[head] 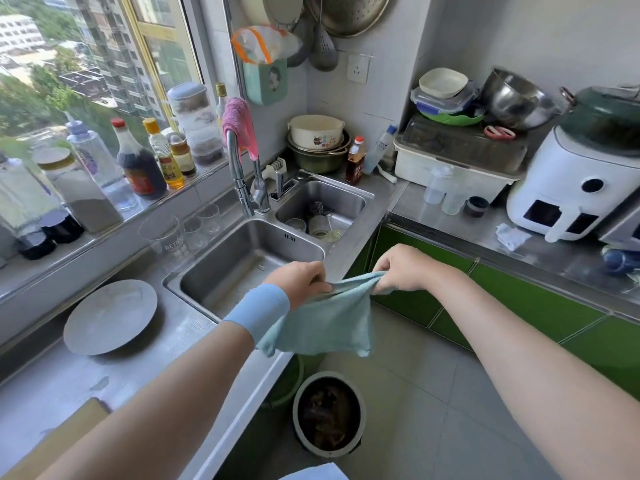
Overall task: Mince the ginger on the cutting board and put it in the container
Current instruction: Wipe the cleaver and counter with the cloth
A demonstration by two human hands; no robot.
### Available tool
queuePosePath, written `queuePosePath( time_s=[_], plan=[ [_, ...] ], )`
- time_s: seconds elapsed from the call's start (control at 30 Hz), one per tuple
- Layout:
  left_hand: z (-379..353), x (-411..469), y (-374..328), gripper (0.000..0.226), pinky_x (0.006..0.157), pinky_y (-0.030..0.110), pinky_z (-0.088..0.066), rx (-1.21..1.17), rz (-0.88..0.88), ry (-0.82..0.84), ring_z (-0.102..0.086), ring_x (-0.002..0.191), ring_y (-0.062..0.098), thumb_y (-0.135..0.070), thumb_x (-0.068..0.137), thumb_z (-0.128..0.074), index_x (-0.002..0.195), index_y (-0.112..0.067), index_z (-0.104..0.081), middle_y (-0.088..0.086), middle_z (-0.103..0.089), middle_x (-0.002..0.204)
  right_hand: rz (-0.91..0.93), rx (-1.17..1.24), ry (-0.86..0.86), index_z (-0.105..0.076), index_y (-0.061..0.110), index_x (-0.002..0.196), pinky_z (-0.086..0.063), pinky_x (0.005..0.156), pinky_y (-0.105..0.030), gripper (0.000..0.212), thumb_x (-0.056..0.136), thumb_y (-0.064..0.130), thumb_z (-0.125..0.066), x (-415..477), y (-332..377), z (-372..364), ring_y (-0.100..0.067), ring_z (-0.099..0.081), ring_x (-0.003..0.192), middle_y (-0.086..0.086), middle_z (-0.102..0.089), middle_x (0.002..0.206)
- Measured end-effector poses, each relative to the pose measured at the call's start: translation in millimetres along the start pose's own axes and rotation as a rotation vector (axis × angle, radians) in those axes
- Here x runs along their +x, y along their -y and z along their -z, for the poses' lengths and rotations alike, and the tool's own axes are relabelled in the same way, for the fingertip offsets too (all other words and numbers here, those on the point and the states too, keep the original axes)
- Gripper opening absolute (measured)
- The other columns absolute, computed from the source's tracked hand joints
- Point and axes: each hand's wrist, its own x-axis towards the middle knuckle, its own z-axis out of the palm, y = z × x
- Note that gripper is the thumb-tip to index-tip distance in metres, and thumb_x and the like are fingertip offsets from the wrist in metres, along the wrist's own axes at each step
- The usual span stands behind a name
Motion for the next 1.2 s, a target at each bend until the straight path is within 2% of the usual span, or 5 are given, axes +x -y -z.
queuePosePath(
  time_s=[0.17, 0.4, 0.8, 1.07, 1.2],
  plan=[
    [16.1, 1.4, -9.3, 0.034, 0.07, 0.036, -0.039, -0.059, 0.228, -0.119, -0.054, 0.082, 0.033, -0.041, 0.104, -0.037, 0.09, -0.011, -0.046, 0.014, -0.06, 0.093, -0.111, -0.259, -0.072, -0.072, 0.026, 0.077, -0.044, 0.056, -0.026, 0.016, 0.07, 0.036, -0.083, -5.1, 3.8, 0.8, -0.017, -0.062, 0.071, 0.004, -0.066, 0.074],
    [37.2, -2.6, -55.6, 0.024, 0.054, 0.037, -0.06, -1.431, 0.449, 0.025, -0.069, 0.055, 0.028, -0.019, 0.106, -0.04, 0.108, 0.002, -0.053, 0.018, -0.064, 0.08, -0.016, 0.438, -0.066, -0.057, 0.014, 0.068, -0.04, 0.062, -0.032, 0.053, 0.097, 0.057, -0.051, -13.2, 40.6, -14.2, -0.021, -0.052, 0.061, -0.005, -0.055, 0.063],
    [72.0, 6.7, -24.5, 0.079, 0.106, 0.031, -0.044, -0.973, -0.015, 0.078, -0.058, 0.116, 0.016, -0.022, 0.07, -0.086, 0.139, -0.017, -0.048, -0.003, -0.059, 0.126, 0.19, 0.507, 0.151, -0.068, 0.002, 0.108, -0.052, 0.098, -0.05, 0.03, 0.08, 0.012, -0.064, -19.7, 51.7, 19.8, -0.034, -0.068, 0.106, -0.017, -0.072, 0.108],
    [53.9, 4.0, -14.2, 0.021, 0.086, 0.052, -0.058, -0.946, 0.234, -0.089, -0.07, 0.098, 0.027, -0.046, 0.087, -0.064, 0.098, -0.029, -0.069, 0.006, -0.073, 0.105, -0.123, 0.757, 0.031, -0.072, 0.007, 0.115, -0.048, 0.102, -0.043, 0.077, 0.069, 0.069, -0.078, -7.8, 4.7, 17.1, -0.028, -0.066, 0.11, -0.01, -0.071, 0.118],
    [46.9, -1.1, -11.9, 0.018, 0.094, 0.047, -0.055, -1.003, 0.256, -0.154, -0.07, 0.097, 0.026, -0.04, 0.097, -0.057, 0.091, -0.029, -0.07, 0.005, -0.074, 0.102, -0.02, 1.133, 0.232, -0.064, 0.007, 0.127, -0.05, 0.1, -0.045, 0.047, 0.093, 0.04, -0.065, -7.4, -0.9, 0.4, -0.029, -0.066, 0.112, -0.013, -0.07, 0.122]
  ],
)
